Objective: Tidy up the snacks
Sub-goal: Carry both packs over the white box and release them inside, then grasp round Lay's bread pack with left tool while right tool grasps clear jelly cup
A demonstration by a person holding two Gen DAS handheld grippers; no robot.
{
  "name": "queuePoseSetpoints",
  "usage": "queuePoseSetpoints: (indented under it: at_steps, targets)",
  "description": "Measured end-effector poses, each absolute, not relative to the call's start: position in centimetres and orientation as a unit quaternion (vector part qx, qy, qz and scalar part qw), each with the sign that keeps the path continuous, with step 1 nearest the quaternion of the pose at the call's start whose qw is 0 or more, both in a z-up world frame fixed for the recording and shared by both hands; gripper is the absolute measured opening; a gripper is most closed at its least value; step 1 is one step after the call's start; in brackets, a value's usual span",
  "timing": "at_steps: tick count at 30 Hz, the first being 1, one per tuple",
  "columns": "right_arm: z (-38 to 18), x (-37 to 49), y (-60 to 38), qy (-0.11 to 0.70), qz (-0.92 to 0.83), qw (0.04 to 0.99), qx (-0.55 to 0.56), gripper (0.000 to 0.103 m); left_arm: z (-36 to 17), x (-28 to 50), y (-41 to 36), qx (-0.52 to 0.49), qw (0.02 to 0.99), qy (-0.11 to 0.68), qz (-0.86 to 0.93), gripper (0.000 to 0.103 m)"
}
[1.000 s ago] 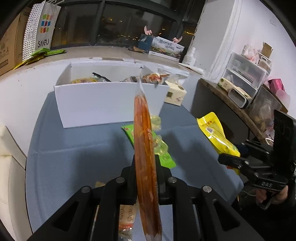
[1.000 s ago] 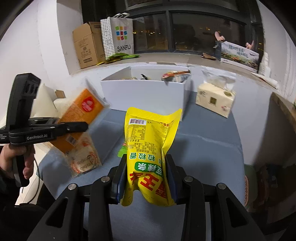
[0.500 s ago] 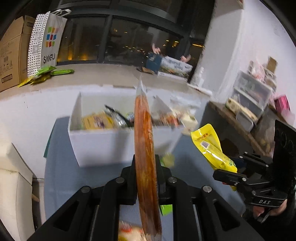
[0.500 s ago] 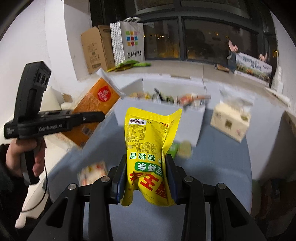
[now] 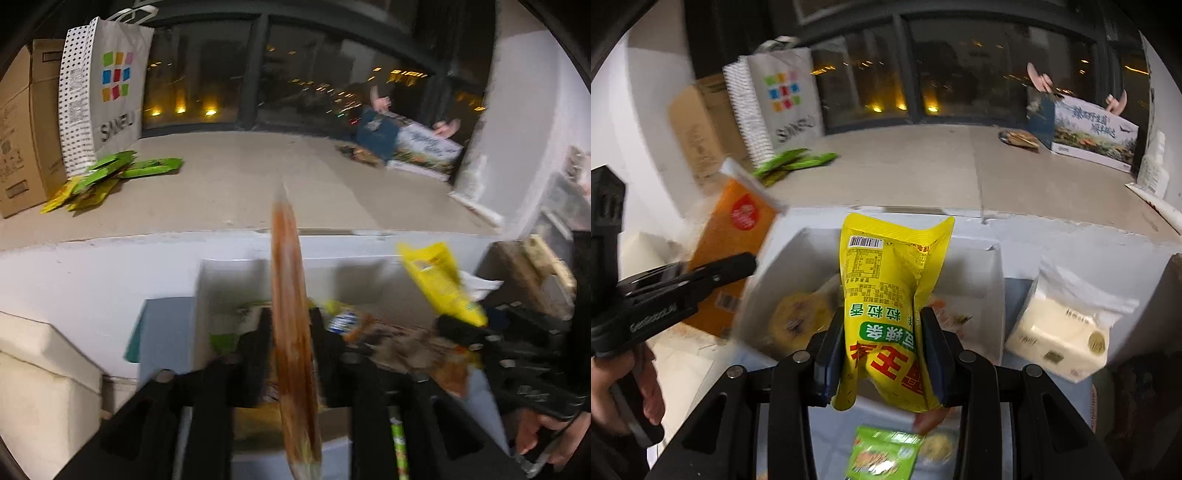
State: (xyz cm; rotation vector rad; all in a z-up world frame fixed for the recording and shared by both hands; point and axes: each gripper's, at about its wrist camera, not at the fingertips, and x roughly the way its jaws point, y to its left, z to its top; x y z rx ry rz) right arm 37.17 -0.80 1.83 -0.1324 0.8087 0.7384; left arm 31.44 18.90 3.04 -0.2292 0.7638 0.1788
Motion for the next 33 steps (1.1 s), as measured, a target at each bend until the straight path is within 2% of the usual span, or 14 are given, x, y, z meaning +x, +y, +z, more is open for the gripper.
queuePoseSetpoints:
  at_steps: [1, 3, 5, 13, 22, 27, 33]
  targets:
    - [1.8, 38.0, -0.5, 0.386, 0.349, 0.852, -0.061, 0.050, 2.7, 31.9, 19.3, -0.106, 0.914, 0.380, 0.096, 0.099]
    - [2.0, 39.1, -0.2, 0.382, 0.348, 0.855, -0.055, 0.088, 2.4, 32.3, 19.7, -0.097, 0.910, 0.386, 0.115, 0.103]
    - [2.3, 39.7, -0.4, 0.376, 0.338, 0.861, -0.048, 0.103, 2.1, 31.9, 19.6, -0.085, 0.910, 0.388, 0.115, 0.103]
    - [3.6, 37.6, -2.3, 0.345, 0.341, 0.873, -0.047, 0.103, 3.5, 26.6, 18.7, -0.073, 0.926, 0.356, 0.105, 0.103]
    - [4.5, 29.2, -6.3, 0.277, 0.388, 0.874, -0.094, 0.103, 4.5, 14.4, 13.7, -0.062, 0.945, 0.309, 0.082, 0.103]
    - [2.8, 23.3, -10.4, 0.264, 0.407, 0.867, -0.111, 0.103, 2.1, 7.6, 10.6, -0.074, 0.949, 0.296, 0.080, 0.103]
    - [-1.0, 18.2, -16.1, 0.290, 0.407, 0.860, -0.101, 0.103, -2.7, 2.1, 7.1, -0.082, 0.941, 0.325, 0.053, 0.103]
